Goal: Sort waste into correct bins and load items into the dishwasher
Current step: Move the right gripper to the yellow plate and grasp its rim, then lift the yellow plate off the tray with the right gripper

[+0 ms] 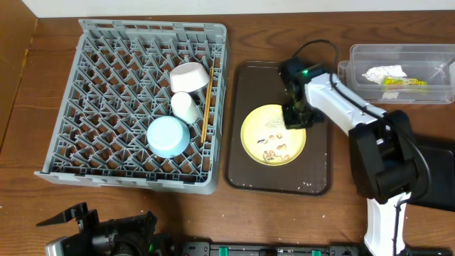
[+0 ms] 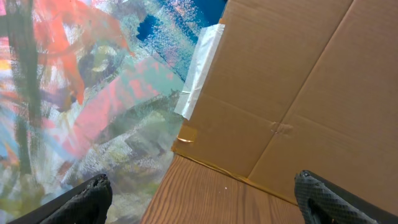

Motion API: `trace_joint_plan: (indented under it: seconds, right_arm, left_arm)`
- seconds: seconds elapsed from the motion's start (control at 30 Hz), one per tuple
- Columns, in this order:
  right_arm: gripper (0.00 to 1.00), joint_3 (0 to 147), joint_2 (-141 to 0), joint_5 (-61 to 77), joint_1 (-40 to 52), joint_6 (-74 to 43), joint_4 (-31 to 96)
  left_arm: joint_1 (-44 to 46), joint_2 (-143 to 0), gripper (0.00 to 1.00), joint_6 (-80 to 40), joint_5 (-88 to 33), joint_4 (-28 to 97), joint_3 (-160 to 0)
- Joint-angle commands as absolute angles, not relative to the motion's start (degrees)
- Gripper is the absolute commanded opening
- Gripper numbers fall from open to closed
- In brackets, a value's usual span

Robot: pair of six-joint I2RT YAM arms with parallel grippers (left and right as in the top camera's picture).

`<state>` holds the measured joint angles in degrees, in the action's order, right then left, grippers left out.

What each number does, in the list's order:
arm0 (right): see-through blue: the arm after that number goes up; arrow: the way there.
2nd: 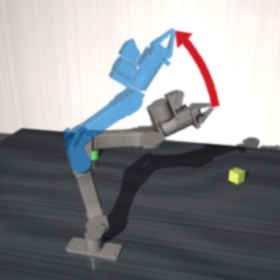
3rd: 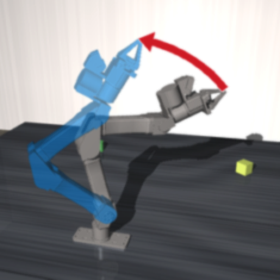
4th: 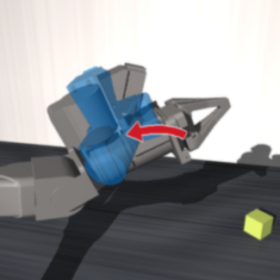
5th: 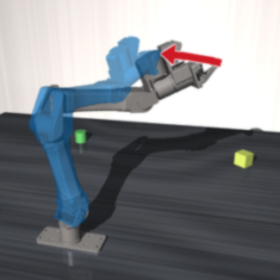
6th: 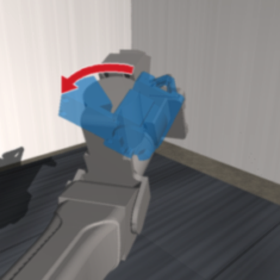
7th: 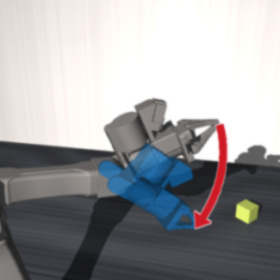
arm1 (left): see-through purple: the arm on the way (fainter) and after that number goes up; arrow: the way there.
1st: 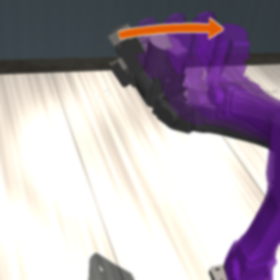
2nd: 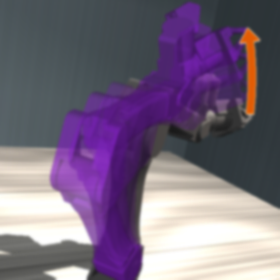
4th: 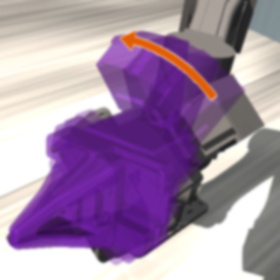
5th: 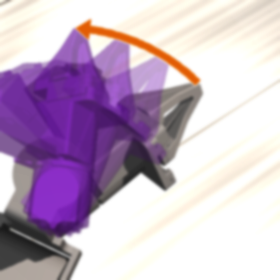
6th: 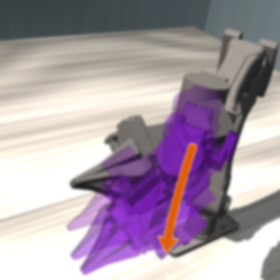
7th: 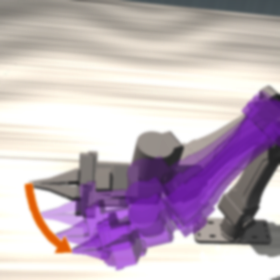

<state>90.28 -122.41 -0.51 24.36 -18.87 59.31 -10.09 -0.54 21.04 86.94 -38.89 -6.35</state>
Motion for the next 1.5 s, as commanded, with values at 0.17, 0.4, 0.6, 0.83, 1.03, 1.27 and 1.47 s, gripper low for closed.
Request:
trace_joint_plan:
  seconds: [0.17,0.4,0.6,0.83,1.03,1.27,1.47]
  right_arm:
    - [0.01,102.7,-122.5,-0.4,22.6,-19.3,66.9]
    - [0.17,106.8,-122.5,24.9,28.0,-3.3,67.5]
    - [0.66,103.2,-122.6,13.8,36.9,-7.5,65.6]
    - [0.92,96.4,-122.6,5.3,45.4,-14.2,59.3]
    - [0.84,93.2,-122.6,2.0,48.1,-15.7,56.4]
    - [0.42,92.9,-122.6,-3.2,48.8,-16.5,56.3]
    - [0.43,89.3,-122.6,-3.2,48.8,-16.8,53.7]
  left_arm:
    - [-10.2,-0.2,0.95,21.4,89.9,-39.1,-7.3]
    - [-10.2,-0.2,0.95,21.4,89.9,-39.1,-7.3]
    - [-10.2,-0.2,0.95,21.4,89.9,-39.1,-7.3]
    - [-10.2,-0.2,0.95,21.4,89.9,-39.1,-7.3]
    - [-10.2,-0.2,0.95,21.4,89.9,-39.1,-7.3]
    - [-10.2,-0.2,0.95,21.4,89.9,-39.1,-7.3]
    - [-10.2,-0.2,0.95,21.4,89.9,-39.1,-7.3]
